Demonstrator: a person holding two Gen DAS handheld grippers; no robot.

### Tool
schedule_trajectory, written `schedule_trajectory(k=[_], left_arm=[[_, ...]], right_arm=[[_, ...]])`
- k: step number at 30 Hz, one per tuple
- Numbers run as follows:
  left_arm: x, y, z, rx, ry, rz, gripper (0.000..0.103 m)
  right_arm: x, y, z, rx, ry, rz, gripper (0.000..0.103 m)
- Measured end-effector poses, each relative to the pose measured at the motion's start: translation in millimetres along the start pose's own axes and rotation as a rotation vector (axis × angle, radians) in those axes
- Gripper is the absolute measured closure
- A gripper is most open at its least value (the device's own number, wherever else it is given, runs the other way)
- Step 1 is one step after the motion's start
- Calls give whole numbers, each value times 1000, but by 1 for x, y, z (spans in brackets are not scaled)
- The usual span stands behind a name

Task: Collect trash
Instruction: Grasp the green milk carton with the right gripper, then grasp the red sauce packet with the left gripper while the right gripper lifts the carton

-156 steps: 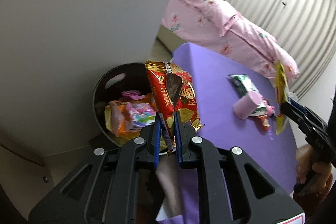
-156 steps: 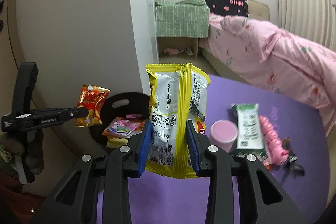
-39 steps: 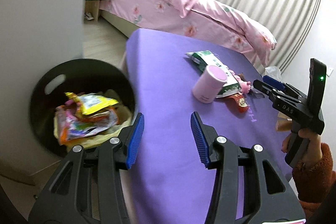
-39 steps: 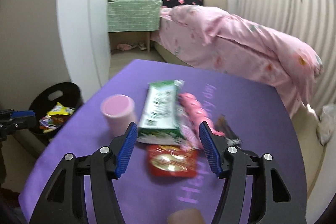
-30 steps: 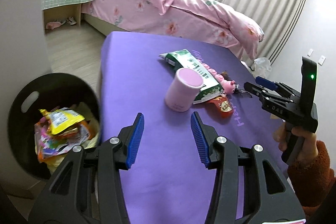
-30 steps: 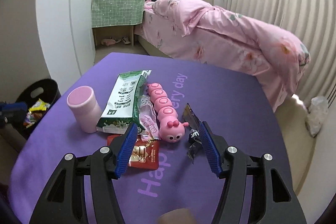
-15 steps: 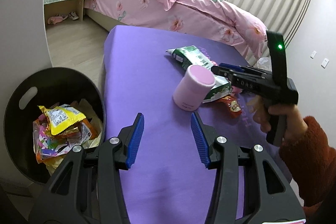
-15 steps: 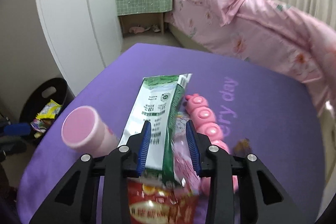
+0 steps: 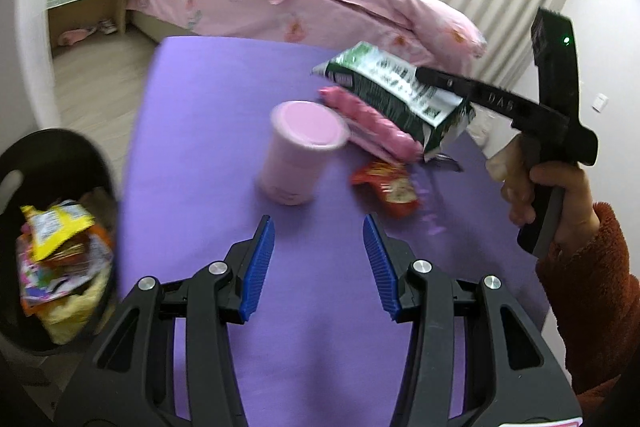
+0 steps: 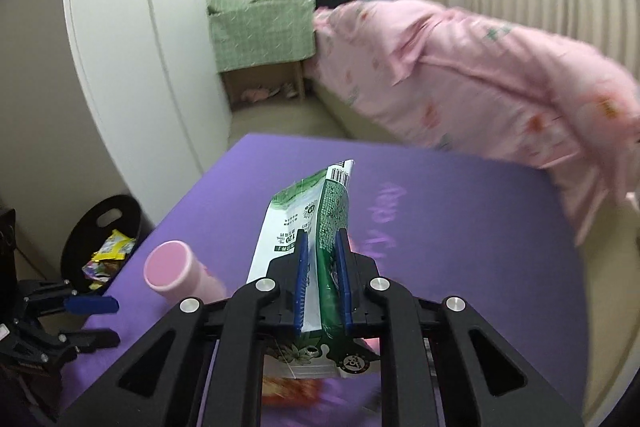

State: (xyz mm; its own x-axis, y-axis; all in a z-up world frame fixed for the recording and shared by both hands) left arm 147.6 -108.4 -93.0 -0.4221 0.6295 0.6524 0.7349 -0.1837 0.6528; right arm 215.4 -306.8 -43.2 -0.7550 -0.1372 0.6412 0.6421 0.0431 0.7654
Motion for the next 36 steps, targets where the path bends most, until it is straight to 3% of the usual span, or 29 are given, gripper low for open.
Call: schedule_trajectory(k=[4, 8, 12, 17, 19, 20, 24, 36], left_arm=[[-23, 8, -21, 14, -35, 9, 59], [-50, 19, -42, 17, -51, 19, 59], [-75, 24, -44, 43, 32, 33, 59], [-93, 19, -38, 152, 47, 90, 59], [-94, 18, -38, 143, 56, 89, 61], [-94, 17, -38, 139, 46, 97, 72], [-88, 12, -37, 121, 34, 107, 86], [-40, -5, -32, 21, 10, 122, 92]], right_arm=[[22, -6, -33, -6, -102, -13, 89], [34, -18, -61, -50, -148, -15, 89], [42, -29, -79, -85, -170, -20, 89], [45, -41, -87, -115, -171, -23, 89], [45, -45, -87, -119, -170, -19, 89], [44, -47, -86, -120, -170, -19, 89], [46, -54, -86, -138, -161, -18, 89], [63, -73, -60, -170, -101, -20, 89]])
Point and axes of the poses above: each gripper's, at about its wrist camera, not at the fingertips, and x roughly against the way its jaws point, z to its left, y to its top, the point moved 7 cm from there along -x, roughly the way its jaws point, and after that the axes turned 2 degrees about -y, right-handed, at the moved point
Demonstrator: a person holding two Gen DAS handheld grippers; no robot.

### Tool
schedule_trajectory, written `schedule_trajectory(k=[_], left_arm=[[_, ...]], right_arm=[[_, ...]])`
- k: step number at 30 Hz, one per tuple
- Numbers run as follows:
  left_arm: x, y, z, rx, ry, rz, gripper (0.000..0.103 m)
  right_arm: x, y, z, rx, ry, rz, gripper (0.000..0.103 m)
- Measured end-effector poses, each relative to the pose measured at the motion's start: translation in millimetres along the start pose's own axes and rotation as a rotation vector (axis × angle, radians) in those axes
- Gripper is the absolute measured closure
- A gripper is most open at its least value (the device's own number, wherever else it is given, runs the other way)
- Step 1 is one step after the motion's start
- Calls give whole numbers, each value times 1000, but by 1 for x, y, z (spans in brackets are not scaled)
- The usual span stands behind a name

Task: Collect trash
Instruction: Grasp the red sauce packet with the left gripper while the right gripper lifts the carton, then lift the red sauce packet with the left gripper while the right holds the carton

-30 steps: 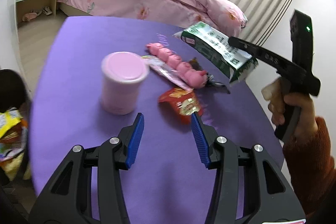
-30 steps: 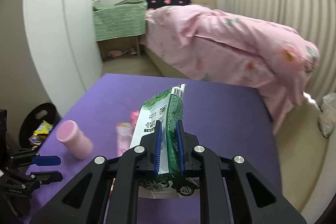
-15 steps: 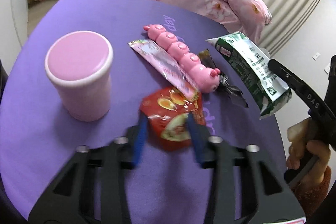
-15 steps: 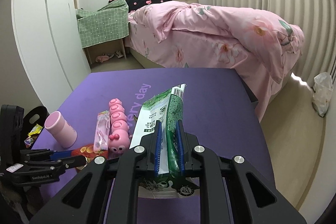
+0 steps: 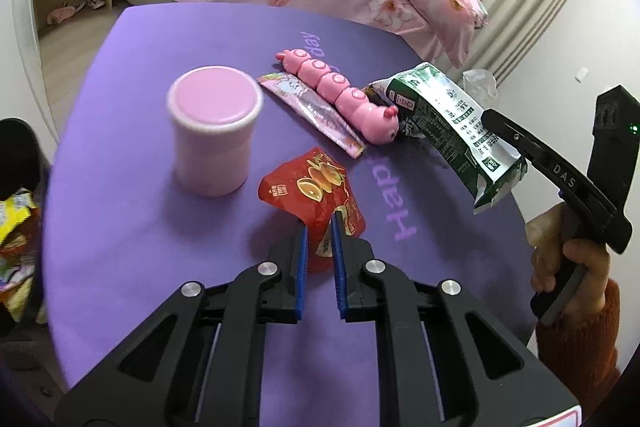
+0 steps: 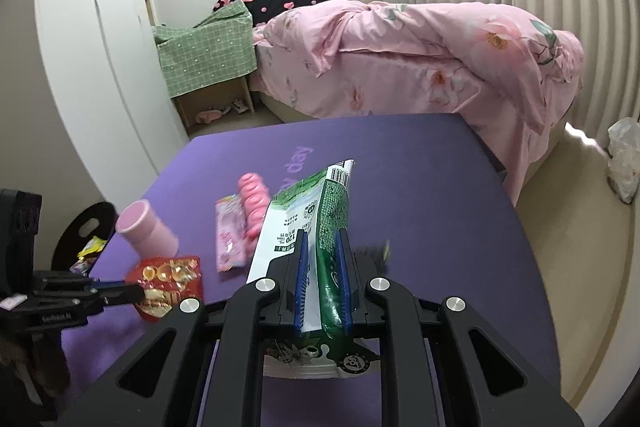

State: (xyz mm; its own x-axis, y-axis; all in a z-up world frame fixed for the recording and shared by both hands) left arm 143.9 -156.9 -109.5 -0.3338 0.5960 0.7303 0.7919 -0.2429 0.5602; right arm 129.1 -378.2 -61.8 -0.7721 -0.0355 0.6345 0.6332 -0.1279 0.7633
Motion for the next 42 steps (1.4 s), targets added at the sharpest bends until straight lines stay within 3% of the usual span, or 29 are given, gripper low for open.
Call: schedule_trajectory(k=[10, 12, 13, 14, 16, 19, 25, 29, 42], left_arm=[[20, -15, 24, -11, 19, 1, 92], [20, -16, 27, 3, 18, 3, 92], [19, -16, 27, 7, 18, 3, 92], [19, -16, 27, 8, 17, 2, 92], [19, -16, 27, 7, 17, 2, 92], [19, -16, 28, 10, 16, 1, 92], [21, -17, 32, 23, 10, 1, 92], [30, -18, 35, 19, -1, -17, 92], [88, -7, 27, -65, 21, -146, 95]], right_arm=[[-5, -41, 18, 19, 11, 107, 88], [-6, -41, 20, 17, 13, 111, 73], [-6, -41, 23, 20, 18, 111, 57], [-6, -40, 26, 25, 23, 111, 50], [-12, -40, 33, 47, 8, 138, 46], [-25, -37, 34, 54, -72, 168, 46], [-47, -32, 32, 9, -116, 204, 45], [-42, -29, 34, 29, -118, 180, 53], [28, 22, 89, 105, -44, -35, 53]])
Point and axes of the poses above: each gripper's, at about its wrist camera, not at the fingertips, and x roughly against the way its jaws point, z to its left, y to its top, the point moved 7 cm from there along -x, roughly the way its jaws point, and after that the axes turned 2 degrees about -y, right-handed, at the moved point
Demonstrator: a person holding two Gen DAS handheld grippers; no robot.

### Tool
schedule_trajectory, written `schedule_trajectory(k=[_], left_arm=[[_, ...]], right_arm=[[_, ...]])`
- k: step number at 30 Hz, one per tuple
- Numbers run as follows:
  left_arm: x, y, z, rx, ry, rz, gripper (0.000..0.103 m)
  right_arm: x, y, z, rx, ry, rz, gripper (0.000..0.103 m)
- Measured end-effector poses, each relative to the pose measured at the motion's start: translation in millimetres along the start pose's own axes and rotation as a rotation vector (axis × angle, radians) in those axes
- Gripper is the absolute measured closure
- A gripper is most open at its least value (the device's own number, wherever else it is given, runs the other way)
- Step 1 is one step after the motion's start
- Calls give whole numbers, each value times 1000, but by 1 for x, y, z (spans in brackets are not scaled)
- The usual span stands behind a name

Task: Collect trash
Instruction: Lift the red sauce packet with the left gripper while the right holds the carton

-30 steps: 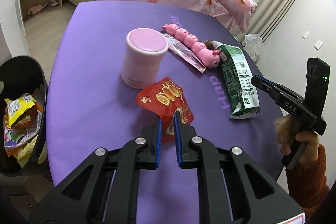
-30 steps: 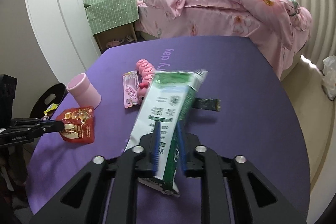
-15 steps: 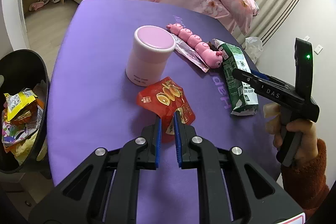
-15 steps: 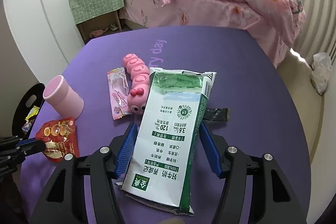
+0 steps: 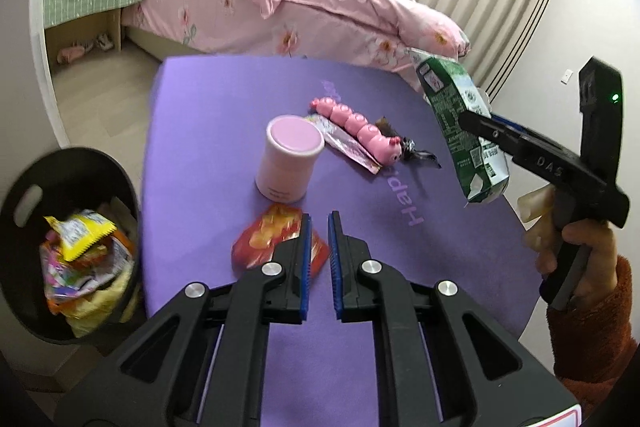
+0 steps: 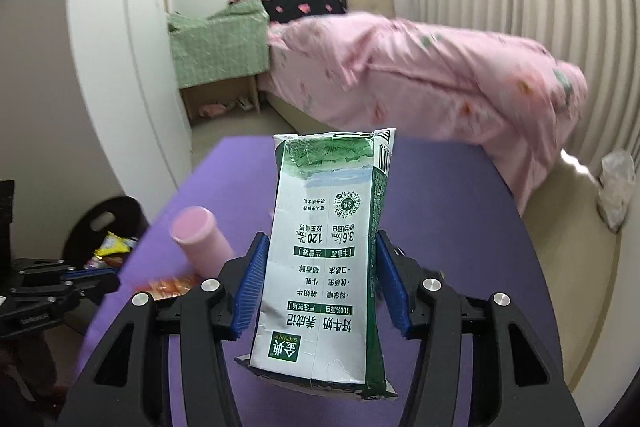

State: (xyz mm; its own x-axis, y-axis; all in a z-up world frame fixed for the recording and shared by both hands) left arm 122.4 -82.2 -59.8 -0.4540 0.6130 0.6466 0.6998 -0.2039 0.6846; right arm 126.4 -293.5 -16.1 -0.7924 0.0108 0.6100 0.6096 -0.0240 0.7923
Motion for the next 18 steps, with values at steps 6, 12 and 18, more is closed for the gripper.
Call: schedule_trajectory(k=[6, 12, 18], left_arm=[[12, 0, 22, 49, -44, -18, 85], [-25, -13, 34, -50, -24, 25, 60], [-65, -20, 38, -89, -5, 100, 56]], right_arm=[[16, 13, 31, 65, 21, -49, 53], [4, -12, 44, 60, 31, -9, 53], [-18, -59, 40, 17, 45, 90, 53]])
Point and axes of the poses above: each gripper's, at about its wrist camera, not at the fingertips, and x roughly against the way its jaws point, z to its left, y to its top, the point moved 7 cm from there along -x, roughly the way its jaws point, and after that the axes turned 2 degrees about -y, right-handed, at the moved point
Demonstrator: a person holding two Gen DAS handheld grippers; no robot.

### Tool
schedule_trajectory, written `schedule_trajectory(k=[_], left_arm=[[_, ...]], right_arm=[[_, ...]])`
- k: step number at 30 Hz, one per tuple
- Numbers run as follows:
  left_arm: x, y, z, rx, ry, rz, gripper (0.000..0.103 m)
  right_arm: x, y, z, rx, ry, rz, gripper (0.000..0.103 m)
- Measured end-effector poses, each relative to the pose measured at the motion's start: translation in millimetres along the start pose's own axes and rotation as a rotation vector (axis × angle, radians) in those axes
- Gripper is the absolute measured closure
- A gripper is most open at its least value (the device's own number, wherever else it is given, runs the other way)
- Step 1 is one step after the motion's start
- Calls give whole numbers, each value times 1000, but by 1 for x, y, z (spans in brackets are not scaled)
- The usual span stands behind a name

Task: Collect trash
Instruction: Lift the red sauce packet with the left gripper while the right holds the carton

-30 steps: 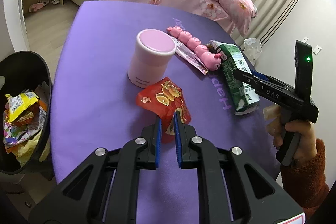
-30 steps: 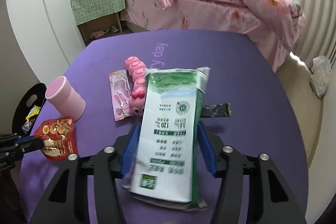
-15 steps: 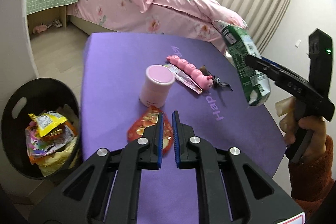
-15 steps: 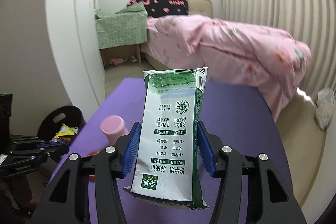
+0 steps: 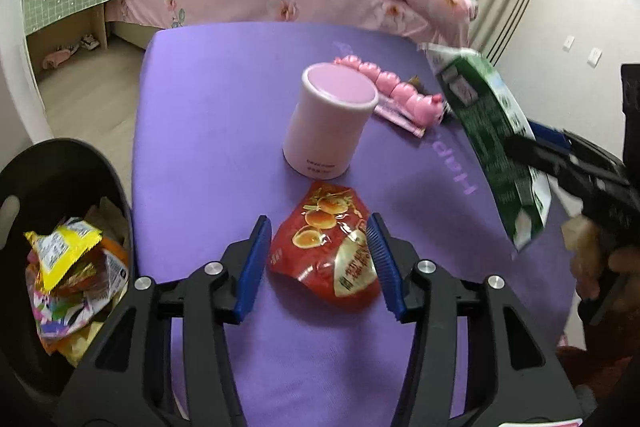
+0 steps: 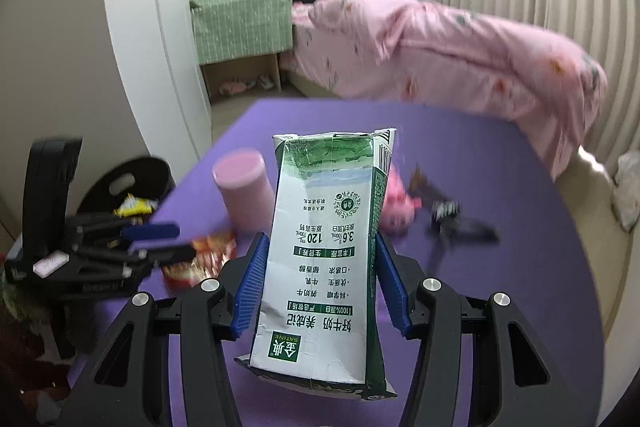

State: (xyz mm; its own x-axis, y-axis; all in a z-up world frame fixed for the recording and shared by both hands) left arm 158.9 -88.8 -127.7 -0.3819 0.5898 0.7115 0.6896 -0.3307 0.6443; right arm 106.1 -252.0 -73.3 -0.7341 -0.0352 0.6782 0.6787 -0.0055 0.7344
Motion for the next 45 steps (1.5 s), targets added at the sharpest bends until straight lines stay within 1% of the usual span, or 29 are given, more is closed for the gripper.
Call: schedule_trajectory(k=[5, 8, 9, 10, 11, 12, 13, 17, 19, 20, 21, 22, 23, 24, 25, 27, 30, 34, 36, 38, 40, 42, 45], left_arm=[[-14, -7, -11, -69, 31, 50, 56], [-14, -11, -11, -56, 38, 80, 56], [-13, -12, -11, -48, 40, 87, 58], [-12, -13, -11, -46, 51, 93, 63], [-12, -14, -11, -49, 58, 95, 77], [-12, -15, -10, -48, 67, 99, 95], [-12, -15, -10, -42, 71, 100, 98], [-7, -16, -4, -12, 66, 81, 103], [-4, -15, -3, 2, 41, 73, 103], [0, -13, -4, 3, 10, 61, 103], [3, -10, -4, 1, -19, 53, 101], [5, -9, -4, 0, -33, 47, 98], [8, -6, -1, -2, -37, 36, 81], [10, -5, 1, -6, -32, 21, 60], [12, -3, 3, -13, -31, 3, 54], [10, -2, 3, -48, -40, -4, 52], [-2, -5, -4, -117, -23, 28, 52], [-18, -15, -22, -209, -2, 103, 50], [-19, -15, -23, -200, 19, 121, 50], [-19, -14, -23, -158, 26, 143, 50], [-17, -15, -24, -143, 33, 152, 59], [-16, -17, -27, -147, 36, 150, 74], [-11, -19, -31, -142, 38, 137, 77]], right_arm=[[-10, -28, -7, -31, 2, 50, 53], [-11, -34, -11, -48, 1, 58, 53], [-11, -35, -13, -51, 0, 57, 53], [-10, -35, -13, -53, -1, 56, 53], [-10, -34, -14, -55, -2, 52, 53], [-9, -34, -14, -57, -2, 49, 53], [-8, -33, -13, -59, -1, 46, 53], [-7, -32, -11, -55, 2, 42, 53], [-7, -33, -11, -57, 5, 43, 53], [-7, -34, -11, -57, 8, 43, 53], [-7, -34, -12, -57, 12, 43, 53], [-7, -34, -11, -56, 14, 43, 53], [-6, -34, -11, -55, 15, 41, 53], [-6, -33, -12, -56, 16, 39, 53], [-5, -33, -12, -57, 17, 37, 53], [-5, -32, -15, -59, 18, 33, 53], [-6, -31, -18, -59, 12, 32, 53], [-3, -27, -23, -50, 6, 24, 53], [-1, -24, -27, -42, 3, 18, 53], [0, -20, -30, -37, -1, 11, 53], [2, -18, -32, -37, -1, 4, 53], [4, -17, -33, -38, 1, -2, 53], [6, -14, -33, -34, 5, -10, 53]])
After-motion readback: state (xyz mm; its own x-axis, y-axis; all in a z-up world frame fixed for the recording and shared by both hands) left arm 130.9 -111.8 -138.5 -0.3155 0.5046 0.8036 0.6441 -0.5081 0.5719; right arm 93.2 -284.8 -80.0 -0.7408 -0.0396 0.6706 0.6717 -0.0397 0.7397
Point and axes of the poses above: each gripper's, at about its wrist camera, not at the fingertips, and x roughly against the way its jaws point, z to its left, y to its top, the point moved 7 cm from there along -x, roughly the way its jaws point, and after that the axes turned 2 degrees about -y, right-handed, at the moved point
